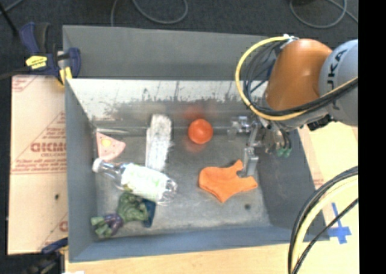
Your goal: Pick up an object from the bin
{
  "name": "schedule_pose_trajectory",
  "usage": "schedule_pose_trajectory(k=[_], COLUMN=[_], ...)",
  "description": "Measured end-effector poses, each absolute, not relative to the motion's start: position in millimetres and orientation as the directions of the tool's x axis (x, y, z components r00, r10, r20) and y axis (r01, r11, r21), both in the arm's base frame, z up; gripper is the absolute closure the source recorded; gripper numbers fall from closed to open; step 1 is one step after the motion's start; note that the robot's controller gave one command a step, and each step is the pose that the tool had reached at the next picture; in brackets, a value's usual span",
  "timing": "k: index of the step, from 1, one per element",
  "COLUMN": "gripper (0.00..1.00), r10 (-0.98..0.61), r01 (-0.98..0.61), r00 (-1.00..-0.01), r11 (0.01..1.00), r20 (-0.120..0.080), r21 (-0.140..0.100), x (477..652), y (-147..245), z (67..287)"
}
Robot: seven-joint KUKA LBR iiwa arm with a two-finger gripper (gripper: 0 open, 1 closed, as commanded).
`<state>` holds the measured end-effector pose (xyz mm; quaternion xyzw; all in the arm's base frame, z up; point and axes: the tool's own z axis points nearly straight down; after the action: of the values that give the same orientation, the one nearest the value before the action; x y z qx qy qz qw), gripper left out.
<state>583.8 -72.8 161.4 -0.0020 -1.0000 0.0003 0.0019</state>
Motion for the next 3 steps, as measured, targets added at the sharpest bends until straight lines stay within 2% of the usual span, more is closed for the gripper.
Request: schedule_pose_trajectory(k=[1,2,3], gripper=[0.00,0.00,1.00], r10=[0.003,-0.035,-0.072], r01=[0.003,-0.035,-0.071], r00=[-1.000,-0.999,-0.997], r11=[1.000,0.999,0.997], r20=[-0.004,-0.009,-0.009], r21=[-0.002,-0.003,-0.004], x=[585.4,572.7,571.1], y=[-73,-68,-72], z=[166,122,71])
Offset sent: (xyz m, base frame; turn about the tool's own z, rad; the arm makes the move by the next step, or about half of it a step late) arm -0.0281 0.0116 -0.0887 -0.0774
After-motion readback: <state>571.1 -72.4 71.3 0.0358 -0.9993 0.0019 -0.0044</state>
